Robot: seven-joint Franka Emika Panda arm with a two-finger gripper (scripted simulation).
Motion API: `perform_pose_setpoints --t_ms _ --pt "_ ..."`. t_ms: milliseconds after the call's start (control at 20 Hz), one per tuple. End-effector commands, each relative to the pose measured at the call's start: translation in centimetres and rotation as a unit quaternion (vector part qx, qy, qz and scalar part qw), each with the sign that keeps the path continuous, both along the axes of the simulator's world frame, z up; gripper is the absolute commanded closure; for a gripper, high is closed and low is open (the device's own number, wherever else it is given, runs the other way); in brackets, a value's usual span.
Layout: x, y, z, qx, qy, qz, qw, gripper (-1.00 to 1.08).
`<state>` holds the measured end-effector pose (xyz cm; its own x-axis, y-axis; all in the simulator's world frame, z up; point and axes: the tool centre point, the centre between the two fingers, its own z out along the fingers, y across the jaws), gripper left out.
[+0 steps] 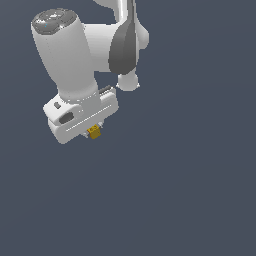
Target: Pick up the object and move it to a goal position.
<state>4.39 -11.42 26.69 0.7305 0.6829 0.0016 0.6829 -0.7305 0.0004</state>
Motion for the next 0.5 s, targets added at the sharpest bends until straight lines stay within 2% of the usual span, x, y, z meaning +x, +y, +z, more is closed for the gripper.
perform_pose_setpoints --t_ms 0,450 --pt "0.1 -0.9 1.4 0.0 0.001 0.001 1.0 1.08" --pt "0.4 -2.1 3.2 0.0 0.001 0.0 1.0 1.08"
